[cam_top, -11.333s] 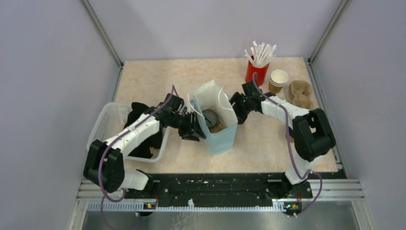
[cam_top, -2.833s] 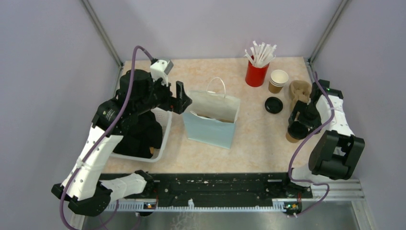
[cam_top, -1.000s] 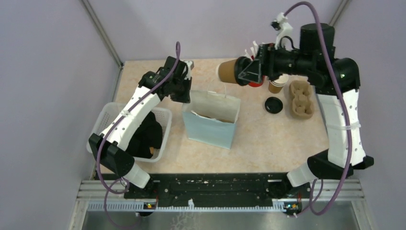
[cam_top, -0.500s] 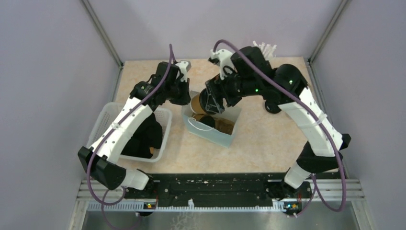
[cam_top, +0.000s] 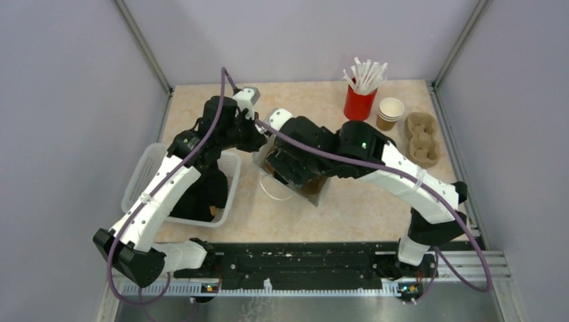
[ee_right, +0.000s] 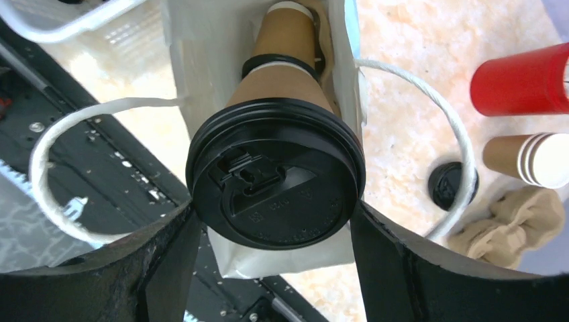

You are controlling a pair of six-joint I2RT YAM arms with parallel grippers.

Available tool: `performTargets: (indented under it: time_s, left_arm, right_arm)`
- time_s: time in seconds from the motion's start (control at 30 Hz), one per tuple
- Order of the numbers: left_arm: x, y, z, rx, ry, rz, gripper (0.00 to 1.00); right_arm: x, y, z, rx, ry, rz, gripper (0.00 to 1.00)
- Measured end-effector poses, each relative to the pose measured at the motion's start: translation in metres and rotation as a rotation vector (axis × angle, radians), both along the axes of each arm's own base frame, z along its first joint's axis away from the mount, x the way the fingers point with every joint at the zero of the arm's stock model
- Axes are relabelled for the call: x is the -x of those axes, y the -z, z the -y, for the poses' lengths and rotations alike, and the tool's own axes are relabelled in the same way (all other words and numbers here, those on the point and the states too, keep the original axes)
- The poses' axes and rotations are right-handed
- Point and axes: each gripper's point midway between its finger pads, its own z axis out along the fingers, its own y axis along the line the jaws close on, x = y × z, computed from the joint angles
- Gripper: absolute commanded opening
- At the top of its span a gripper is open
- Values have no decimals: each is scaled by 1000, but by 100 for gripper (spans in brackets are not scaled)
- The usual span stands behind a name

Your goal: Pack the takeout coffee

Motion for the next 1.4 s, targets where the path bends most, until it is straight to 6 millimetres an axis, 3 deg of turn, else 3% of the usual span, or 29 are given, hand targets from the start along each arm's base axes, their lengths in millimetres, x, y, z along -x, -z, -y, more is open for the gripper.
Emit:
performTargets:
  time_s: [0.53,0.9,1.2,1.4]
  left_arm:
    - [11,14,3,43,32,20,0]
    - [33,8,-2,142,68,149,0]
    - [34,7,1,165,88,192,0]
    - [36,21,1,153,106,189,0]
  right_arm:
    - [12,60,-19,238,28,59,63]
    - [2,79,-6,311,123,105,62]
    - [0,107,9,436,134,124,61]
    - [-2,126,14,463,128,144,61]
